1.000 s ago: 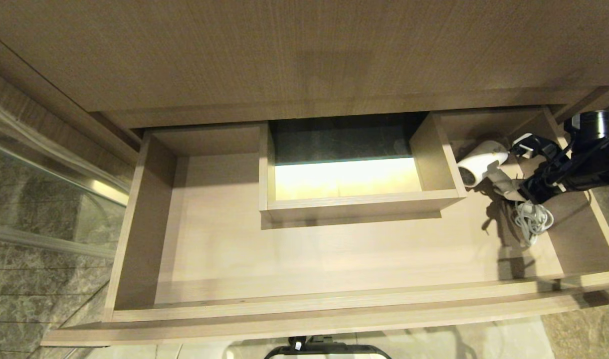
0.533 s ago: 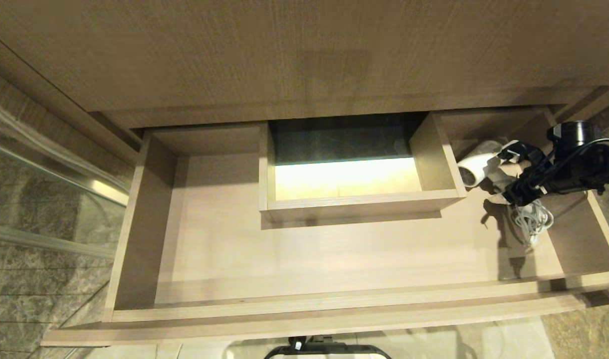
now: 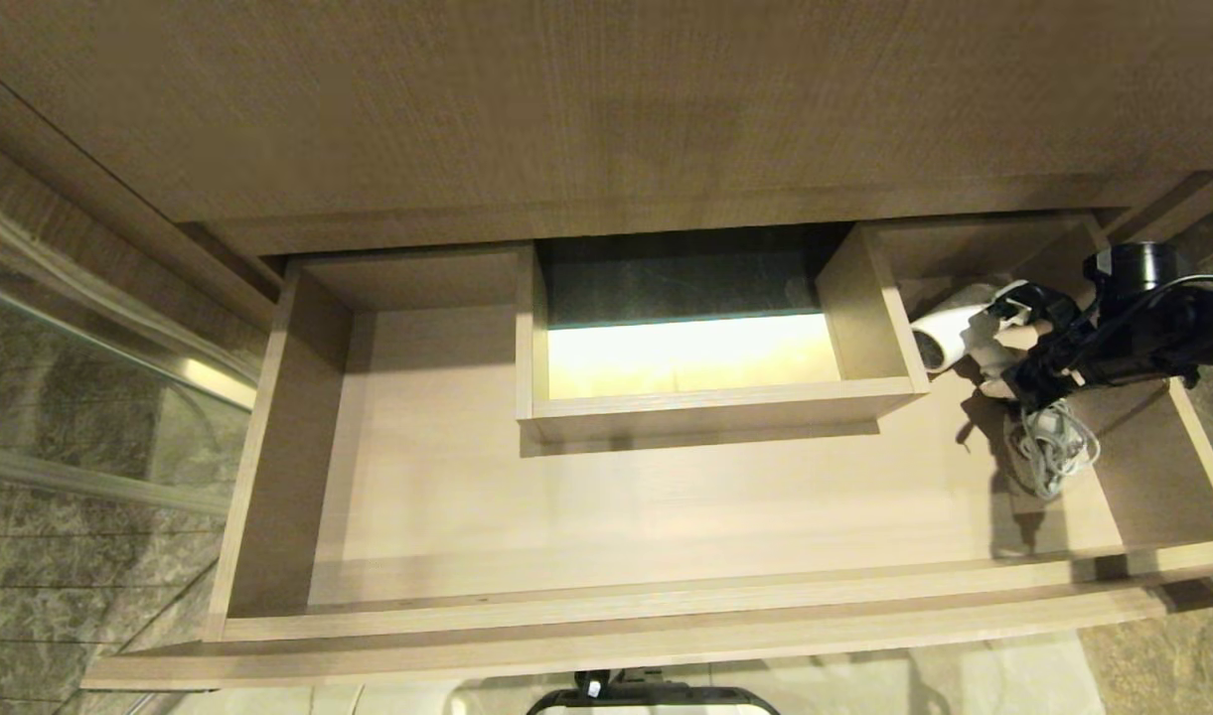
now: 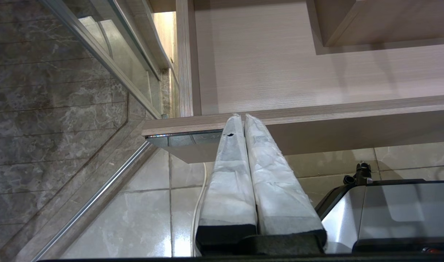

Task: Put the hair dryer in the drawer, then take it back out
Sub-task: Take the hairdryer out

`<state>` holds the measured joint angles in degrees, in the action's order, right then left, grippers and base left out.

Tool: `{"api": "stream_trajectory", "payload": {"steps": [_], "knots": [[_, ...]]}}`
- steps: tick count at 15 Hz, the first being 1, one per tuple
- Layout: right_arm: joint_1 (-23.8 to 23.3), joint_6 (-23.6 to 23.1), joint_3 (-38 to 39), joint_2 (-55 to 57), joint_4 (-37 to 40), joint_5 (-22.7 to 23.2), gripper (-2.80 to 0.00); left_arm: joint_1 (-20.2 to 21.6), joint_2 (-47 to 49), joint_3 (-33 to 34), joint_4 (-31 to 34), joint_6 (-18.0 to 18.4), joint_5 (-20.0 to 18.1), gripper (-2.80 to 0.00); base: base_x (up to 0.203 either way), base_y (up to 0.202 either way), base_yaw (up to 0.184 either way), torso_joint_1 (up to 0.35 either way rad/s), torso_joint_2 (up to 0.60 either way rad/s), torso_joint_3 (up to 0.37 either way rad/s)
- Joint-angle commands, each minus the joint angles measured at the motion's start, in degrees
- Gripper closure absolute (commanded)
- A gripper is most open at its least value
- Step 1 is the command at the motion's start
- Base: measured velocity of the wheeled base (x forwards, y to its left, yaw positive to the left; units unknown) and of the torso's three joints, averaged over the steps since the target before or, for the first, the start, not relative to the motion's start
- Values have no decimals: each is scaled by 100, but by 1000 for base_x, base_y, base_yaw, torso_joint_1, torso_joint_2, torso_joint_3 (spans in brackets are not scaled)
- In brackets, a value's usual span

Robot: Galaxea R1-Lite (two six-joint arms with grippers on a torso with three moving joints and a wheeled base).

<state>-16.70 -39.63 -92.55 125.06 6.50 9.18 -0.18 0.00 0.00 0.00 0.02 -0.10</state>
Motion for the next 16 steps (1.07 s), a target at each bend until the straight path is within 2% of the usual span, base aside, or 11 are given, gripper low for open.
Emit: {"api": "stream_trajectory", "payload": {"steps": [1,4,7,16], "knots": [[0,-17,21,-412,230,-2,0,1,0,0,0,-2,1,0,0,0,0,0,0,0],[0,-11,87,-1062,938,5,0,3,0,2,0,-3,1,0,0,0,0,0,0,0],[-2,-19,335,-1797,1238,5,0,1,0,9,0,-2,1,0,0,0,0,0,0,0],[-159,-35,2277,-5570,1673,-20,0,1,0,0,0,-8,1,0,0,0,0,0,0,0]]}}
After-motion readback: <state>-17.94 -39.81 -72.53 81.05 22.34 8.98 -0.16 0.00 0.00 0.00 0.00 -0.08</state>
